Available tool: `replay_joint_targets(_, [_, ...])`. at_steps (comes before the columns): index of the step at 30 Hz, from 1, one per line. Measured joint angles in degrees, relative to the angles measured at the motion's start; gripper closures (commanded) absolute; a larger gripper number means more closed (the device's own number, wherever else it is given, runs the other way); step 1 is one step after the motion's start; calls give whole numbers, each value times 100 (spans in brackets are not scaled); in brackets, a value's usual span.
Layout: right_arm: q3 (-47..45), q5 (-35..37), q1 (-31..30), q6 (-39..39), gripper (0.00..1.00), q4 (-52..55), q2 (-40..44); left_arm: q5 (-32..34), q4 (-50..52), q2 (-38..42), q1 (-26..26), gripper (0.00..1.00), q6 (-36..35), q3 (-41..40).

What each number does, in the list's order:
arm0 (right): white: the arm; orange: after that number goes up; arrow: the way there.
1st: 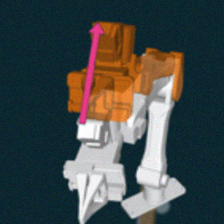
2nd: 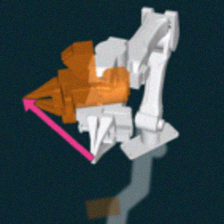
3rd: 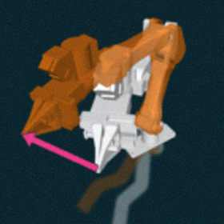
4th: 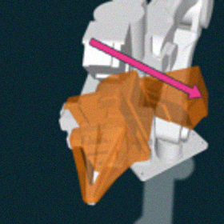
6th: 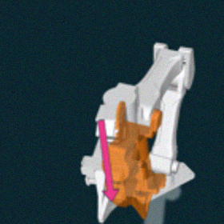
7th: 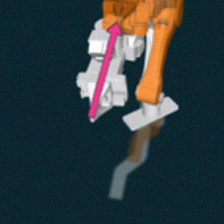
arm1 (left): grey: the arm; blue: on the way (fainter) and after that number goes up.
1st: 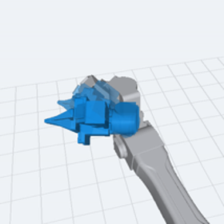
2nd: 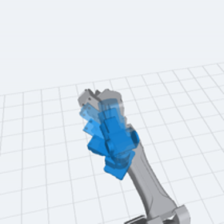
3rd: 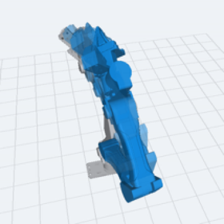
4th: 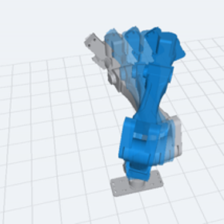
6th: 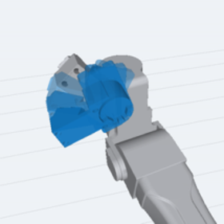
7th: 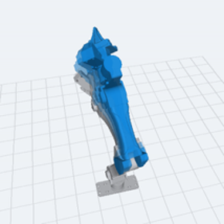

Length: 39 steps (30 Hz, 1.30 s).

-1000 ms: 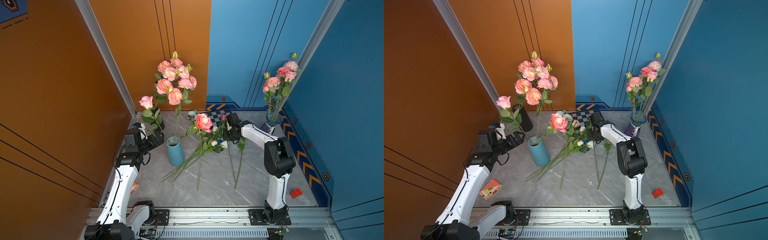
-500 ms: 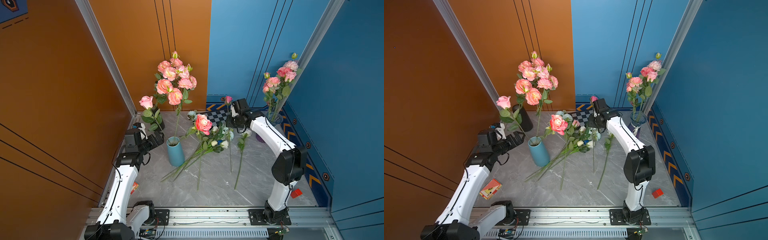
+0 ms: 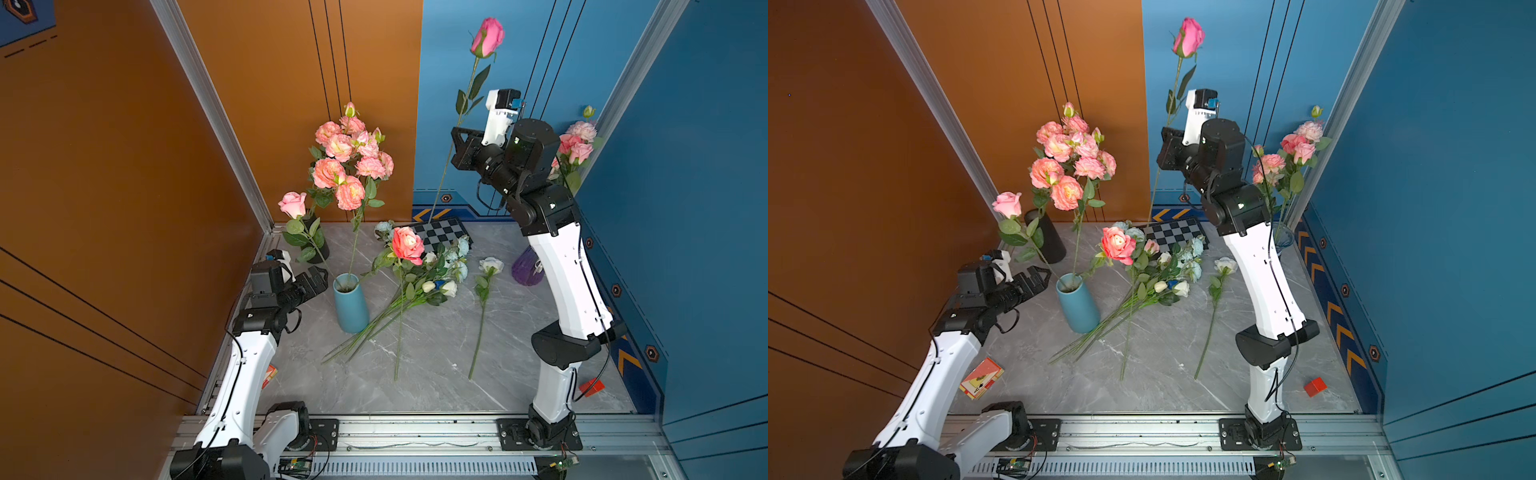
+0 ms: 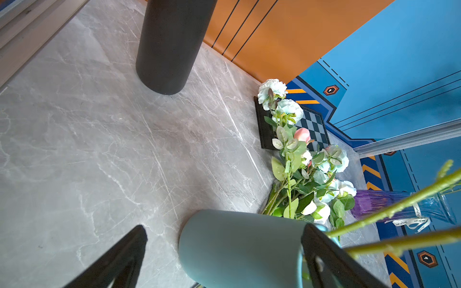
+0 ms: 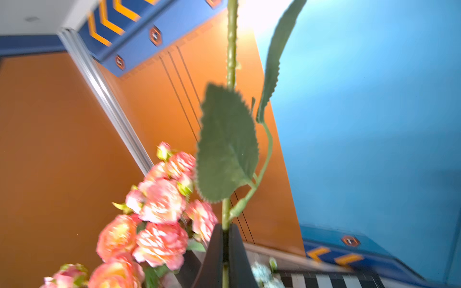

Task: Place the pink flowers into the vase
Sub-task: Pick up the flower at the center of the board, then place the flower in the vase.

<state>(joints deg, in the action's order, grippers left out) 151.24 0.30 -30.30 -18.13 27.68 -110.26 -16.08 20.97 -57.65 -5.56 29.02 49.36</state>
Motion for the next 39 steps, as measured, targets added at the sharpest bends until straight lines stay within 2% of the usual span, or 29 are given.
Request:
replay_joint_targets(8, [17,236,-1019,546,100,-1648,-140,-2,-2,76,-15,1,0,-63])
replay_joint_targets(15, [-72,295,-1613,702,100,-1976,-120,-2,-4,107,-15,1,0,-74])
replay_joint_targets(29, [-1891,289,-2059,498,100,-2055,44,-2,-4,107,-15,1,-2,-162])
replay_joint_targets(39, [-3106,210,-2310,459,100,-2964,42,-2,-4,107,-15,2,-9,-177])
